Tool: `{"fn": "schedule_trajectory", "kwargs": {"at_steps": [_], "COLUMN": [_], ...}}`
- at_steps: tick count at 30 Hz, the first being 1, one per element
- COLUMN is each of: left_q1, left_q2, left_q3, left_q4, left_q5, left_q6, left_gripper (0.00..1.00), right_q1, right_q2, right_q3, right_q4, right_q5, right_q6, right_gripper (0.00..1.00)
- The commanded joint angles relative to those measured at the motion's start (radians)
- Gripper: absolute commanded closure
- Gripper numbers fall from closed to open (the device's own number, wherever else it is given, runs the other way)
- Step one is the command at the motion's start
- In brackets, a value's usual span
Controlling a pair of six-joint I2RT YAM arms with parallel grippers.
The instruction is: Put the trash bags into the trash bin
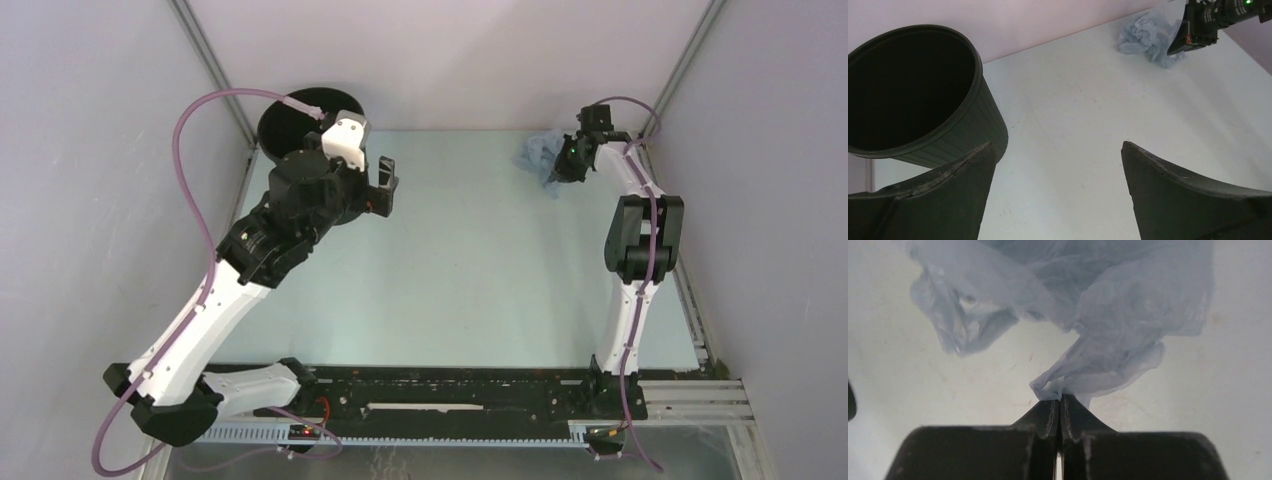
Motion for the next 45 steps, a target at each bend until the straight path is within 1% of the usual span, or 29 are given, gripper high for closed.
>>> {"fn": "schedule_trajectory", "kwargs": {"at_steps": [1,2,4,6,8,10,12,14,16,18,20,21,24,28,31,33,36,39,41,45], "left_q1": [-0.007,-0.008,-0.010,-0.014,-0.014,-0.015,-0.014,-0.015,-0.015,-0.015,-0.016,-0.015,-0.013,-0.013,-0.013,-0.014,-0.010,-0.012,-0.017,-0.032], "left_q2": [0.016,0.029,0.059,0.078,0.086,0.095,0.108,0.115,0.119,0.103,0.055,0.039,0.033,0.081,0.113,0.126,0.166,0.288,0.346,0.377], "left_q3": [0.008,0.016,0.044,0.074,0.086,0.080,0.070,0.055,0.022,-0.047,-0.134,-0.159,-0.182,-0.171,-0.178,-0.190,-0.213,-0.178,-0.146,-0.133], "left_q4": [0.023,0.022,0.016,0.008,0.007,0.000,-0.013,-0.022,-0.024,-0.005,0.022,0.014,-0.001,-0.026,-0.024,-0.008,0.038,0.004,-0.025,0.016], "left_q5": [-0.009,0.006,0.052,0.098,0.142,0.200,0.248,0.306,0.373,0.411,0.390,0.360,0.378,0.371,0.392,0.424,0.469,0.542,0.579,0.616], "left_q6": [0.011,-0.002,-0.041,-0.102,-0.177,-0.243,-0.310,-0.390,-0.440,-0.473,-0.511,-0.540,-0.574,-0.557,-0.574,-0.581,-0.566,-0.548,-0.542,-0.494], "left_gripper": [0.00,0.00,0.00,0.00,0.00,0.00,0.00,0.00,0.00,0.00,0.00,0.00,0.00,0.00,0.00,0.00,0.00,0.00,0.00,0.00], "right_q1": [0.054,0.060,0.075,0.107,0.162,0.211,0.239,0.256,0.270,0.291,0.325,0.344,0.421,0.488,0.499,0.495,0.465,0.429,0.402,0.327], "right_q2": [-0.165,-0.199,-0.253,-0.319,-0.419,-0.513,-0.608,-0.660,-0.693,-0.712,-0.741,-0.764,-0.854,-0.954,-1.004,-1.067,-1.167,-1.239,-1.249,-1.246], "right_q3": [-0.115,-0.153,-0.211,-0.286,-0.356,-0.409,-0.500,-0.608,-0.672,-0.697,-0.701,-0.700,-0.715,-0.826,-0.909,-0.953,-1.011,-1.034,-1.035,-1.046], "right_q4": [-0.030,-0.028,-0.078,-0.108,-0.133,-0.183,-0.160,-0.130,-0.158,-0.235,-0.304,-0.338,-0.356,-0.283,-0.286,-0.289,-0.306,-0.292,-0.298,-0.333], "right_q5": [-0.248,-0.342,-0.512,-0.683,-0.742,-0.745,-0.788,-0.864,-0.830,-0.711,-0.598,-0.568,-0.496,-0.542,-0.565,-0.543,-0.517,-0.541,-0.536,-0.545], "right_q6": [0.035,0.055,0.113,0.134,0.107,0.073,0.101,0.097,0.039,-0.037,-0.086,-0.091,-0.061,-0.047,-0.031,-0.006,0.003,0.023,0.043,0.033], "right_gripper": [1.00,1.00,1.00,1.00,1.00,1.00,1.00,1.00,1.00,1.00,1.00,1.00,1.00,1.00,1.00,1.00,1.00,1.00,1.00,1.00]}}
